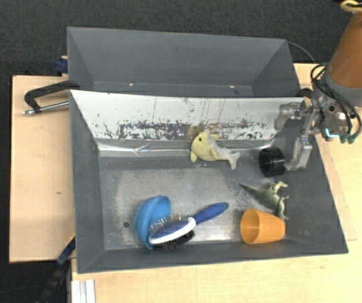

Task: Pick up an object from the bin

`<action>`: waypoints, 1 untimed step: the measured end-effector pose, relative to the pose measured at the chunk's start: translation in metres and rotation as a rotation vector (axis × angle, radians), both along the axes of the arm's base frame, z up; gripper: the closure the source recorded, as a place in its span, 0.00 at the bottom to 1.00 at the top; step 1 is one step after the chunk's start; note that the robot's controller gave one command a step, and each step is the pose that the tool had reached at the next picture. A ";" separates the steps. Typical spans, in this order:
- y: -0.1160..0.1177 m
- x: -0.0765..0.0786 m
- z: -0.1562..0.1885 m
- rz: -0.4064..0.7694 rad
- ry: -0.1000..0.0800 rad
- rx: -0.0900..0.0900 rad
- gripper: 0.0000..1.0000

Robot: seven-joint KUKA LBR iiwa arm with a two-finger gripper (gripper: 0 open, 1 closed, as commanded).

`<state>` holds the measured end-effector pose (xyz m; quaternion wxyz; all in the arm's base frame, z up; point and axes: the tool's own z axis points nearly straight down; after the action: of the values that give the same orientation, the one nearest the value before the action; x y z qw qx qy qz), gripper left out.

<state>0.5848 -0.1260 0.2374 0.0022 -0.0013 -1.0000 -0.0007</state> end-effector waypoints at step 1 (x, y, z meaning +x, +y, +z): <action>-0.020 -0.027 -0.091 0.101 0.001 0.001 0.00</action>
Offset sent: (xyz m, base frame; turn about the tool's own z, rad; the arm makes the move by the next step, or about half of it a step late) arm -0.0253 -0.0196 -0.0871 -0.1035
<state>0.5582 -0.1458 0.1467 0.0028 0.0493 -0.9988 -0.0010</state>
